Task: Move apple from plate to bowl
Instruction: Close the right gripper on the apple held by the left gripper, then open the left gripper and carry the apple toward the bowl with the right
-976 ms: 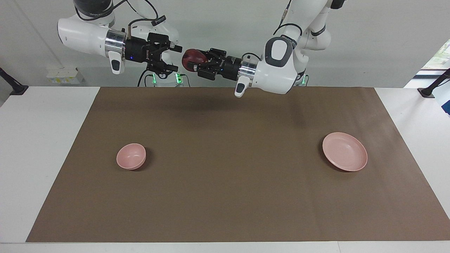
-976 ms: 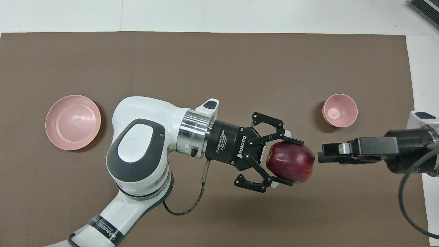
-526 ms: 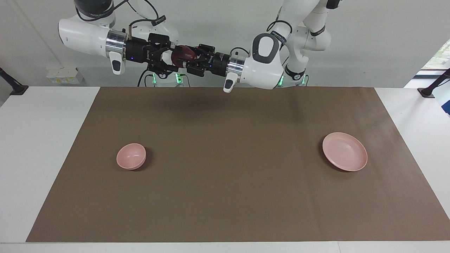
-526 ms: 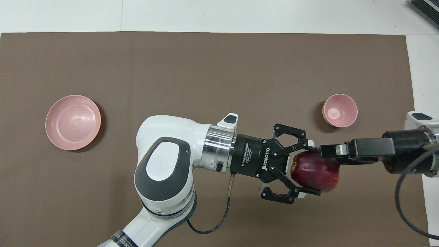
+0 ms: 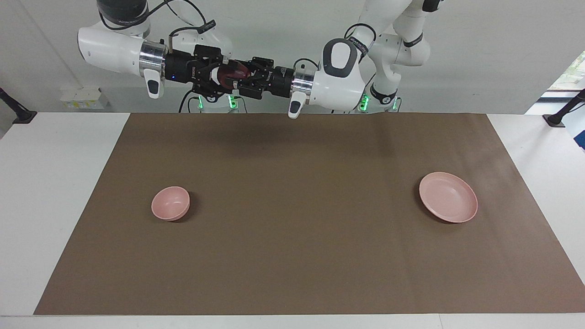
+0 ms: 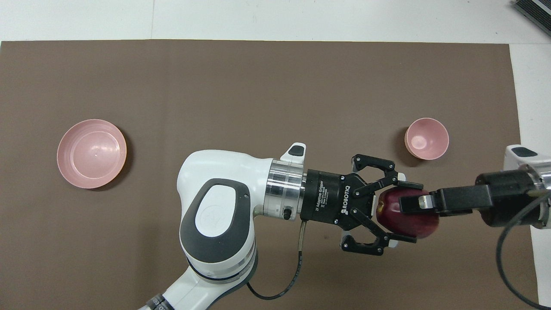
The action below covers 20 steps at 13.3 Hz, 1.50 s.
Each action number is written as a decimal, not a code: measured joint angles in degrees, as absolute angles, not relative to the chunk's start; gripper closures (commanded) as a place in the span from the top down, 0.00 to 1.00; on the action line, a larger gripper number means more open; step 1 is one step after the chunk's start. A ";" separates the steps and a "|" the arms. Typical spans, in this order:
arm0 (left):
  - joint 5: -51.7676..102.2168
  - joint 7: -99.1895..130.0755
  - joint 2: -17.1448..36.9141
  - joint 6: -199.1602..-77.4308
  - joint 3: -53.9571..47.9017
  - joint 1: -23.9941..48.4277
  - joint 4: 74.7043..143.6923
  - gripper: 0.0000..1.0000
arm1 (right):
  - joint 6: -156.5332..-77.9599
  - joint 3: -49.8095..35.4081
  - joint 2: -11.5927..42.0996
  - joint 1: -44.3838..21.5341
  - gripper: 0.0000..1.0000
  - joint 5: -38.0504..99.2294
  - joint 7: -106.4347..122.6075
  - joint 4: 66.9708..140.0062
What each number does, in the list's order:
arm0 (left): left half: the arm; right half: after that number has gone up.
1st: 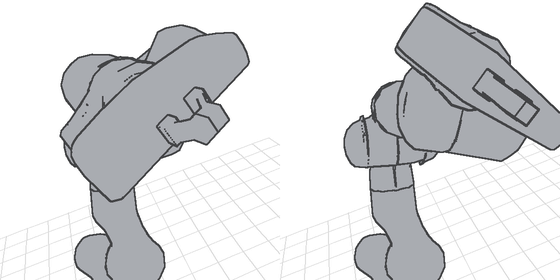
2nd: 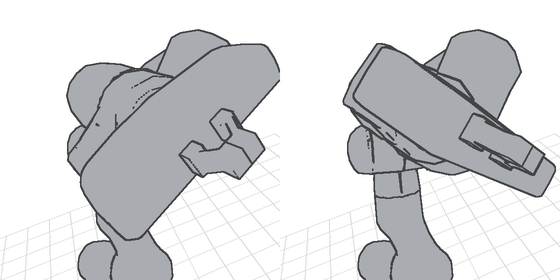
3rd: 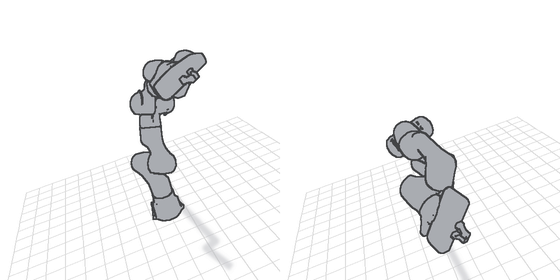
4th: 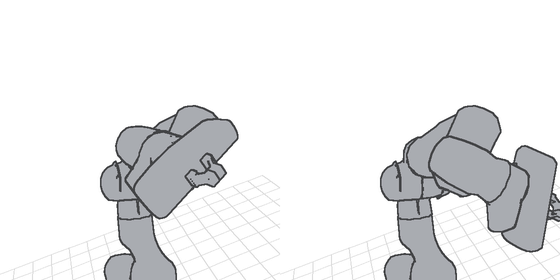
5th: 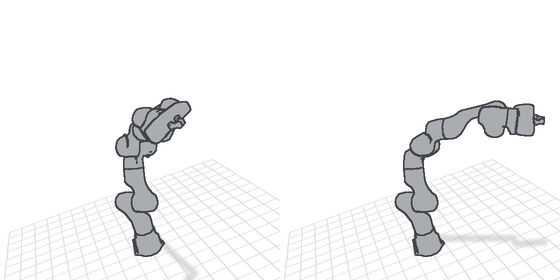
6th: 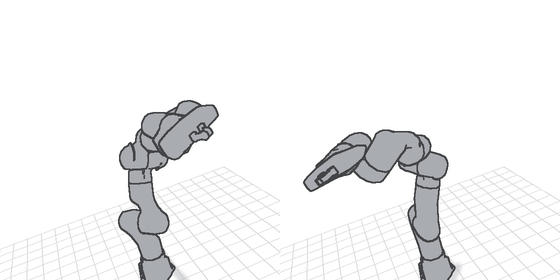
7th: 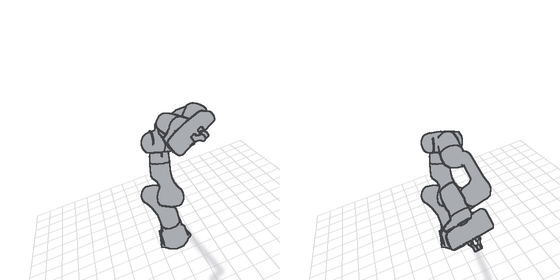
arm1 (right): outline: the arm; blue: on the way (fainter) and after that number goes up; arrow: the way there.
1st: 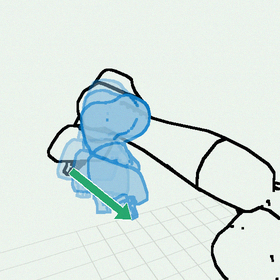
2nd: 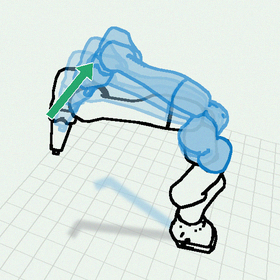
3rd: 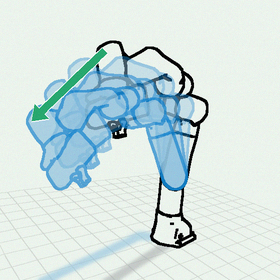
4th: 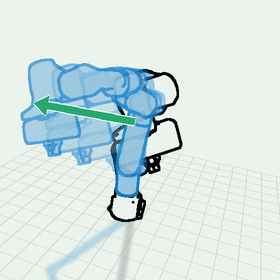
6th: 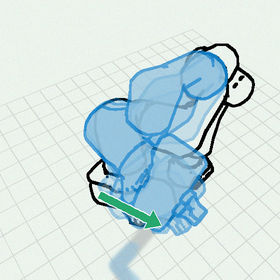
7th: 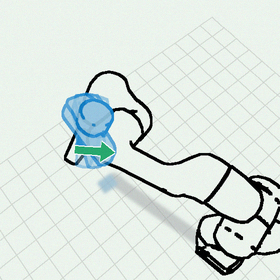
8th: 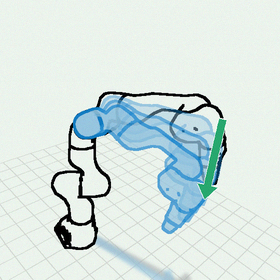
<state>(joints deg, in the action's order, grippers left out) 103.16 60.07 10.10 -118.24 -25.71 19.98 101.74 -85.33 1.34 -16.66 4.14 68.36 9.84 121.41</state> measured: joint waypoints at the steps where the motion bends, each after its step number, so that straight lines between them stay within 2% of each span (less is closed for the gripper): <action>1: 103.16 60.06 10.18 -118.27 -25.74 19.98 101.66 0.00 | -85.25 1.40 -16.72 4.22 1.00 68.30 9.84 121.41; 2: 103.16 60.04 10.28 -118.28 -25.78 19.98 101.60 0.00 | -85.15 1.48 -16.72 4.28 0.98 68.26 9.84 121.42; 4: 103.16 60.02 10.40 -118.31 -25.81 19.98 101.52 0.00 | -85.09 1.51 -16.72 4.41 0.13 68.19 9.84 121.49; 5: 103.18 60.01 10.41 -118.31 -25.82 19.98 101.48 0.00 | -85.07 1.51 -16.72 4.48 0.00 68.02 9.84 121.53; 7: 103.19 60.02 10.45 -118.31 -25.84 19.98 101.36 0.00 | -84.89 1.52 -16.72 4.81 0.00 67.91 9.47 121.63; 8: 103.19 60.06 10.47 -118.31 -25.85 19.98 101.36 0.33 | -84.89 1.52 -16.72 4.82 0.00 67.89 9.30 121.63; 9: 103.19 60.08 10.48 -118.31 -25.85 19.98 101.36 0.95 | -84.89 1.51 -16.72 4.82 0.00 67.83 9.21 121.63; 10: 103.14 60.08 10.51 -118.32 -25.87 19.98 101.36 1.00 | -84.89 1.52 -16.72 4.83 0.00 67.68 9.16 121.61; 16: 97.49 60.46 10.54 -121.17 -25.74 19.86 100.70 1.00 | -84.94 1.61 -15.98 5.42 0.00 63.58 8.31 120.86; 20: 88.59 61.26 10.59 -121.18 -25.10 19.72 100.70 1.00 | -85.79 1.83 -12.92 6.55 0.00 52.19 7.96 116.33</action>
